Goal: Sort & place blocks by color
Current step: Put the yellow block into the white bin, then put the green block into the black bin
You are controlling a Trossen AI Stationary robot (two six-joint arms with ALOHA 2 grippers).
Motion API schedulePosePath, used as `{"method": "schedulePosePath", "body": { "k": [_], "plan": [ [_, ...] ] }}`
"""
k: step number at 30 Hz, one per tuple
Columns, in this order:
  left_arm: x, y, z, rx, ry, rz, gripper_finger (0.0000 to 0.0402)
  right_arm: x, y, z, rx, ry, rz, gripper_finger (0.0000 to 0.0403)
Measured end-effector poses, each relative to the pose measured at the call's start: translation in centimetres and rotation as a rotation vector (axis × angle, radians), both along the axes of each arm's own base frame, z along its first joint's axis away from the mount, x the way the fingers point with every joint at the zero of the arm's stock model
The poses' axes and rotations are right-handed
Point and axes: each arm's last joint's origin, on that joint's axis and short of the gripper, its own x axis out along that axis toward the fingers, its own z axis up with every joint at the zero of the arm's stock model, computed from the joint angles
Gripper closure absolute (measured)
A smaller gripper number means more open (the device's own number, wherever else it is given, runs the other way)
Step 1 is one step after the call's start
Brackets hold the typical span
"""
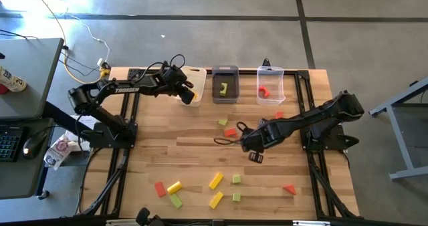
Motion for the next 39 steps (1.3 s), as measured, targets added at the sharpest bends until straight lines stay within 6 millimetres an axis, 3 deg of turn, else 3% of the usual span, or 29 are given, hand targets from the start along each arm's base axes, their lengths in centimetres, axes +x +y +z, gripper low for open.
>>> {"method": "schedulePosePath", "body": {
  "k": [6,15,25,33,39],
  "plan": [
    [0.0,0.0,0.0,-0.002,-0.003,0.006,0.0279,-1.1,2.1,-0.1,0.032,0.039,-0.014,0.0293],
    [0.0,-0.1,0.0,-0.018,-0.010,0.027,0.0233,-2.1,5.0,0.0,0.053,0.018,0.040,0.0293],
    [0.1,-0.1,0.0,-0.035,-0.029,0.008,0.0185,-1.5,5.8,0.1,0.102,-0.053,0.148,0.0293],
    [1.4,0.4,2.7,0.001,-0.089,-0.045,0.0189,-0.7,6.1,0.3,0.090,-0.135,0.265,0.0292],
    [1.9,-0.8,4.9,0.031,-0.086,-0.097,0.0199,0.0,6.4,0.6,0.083,-0.217,0.318,0.0292]
  ]
}}
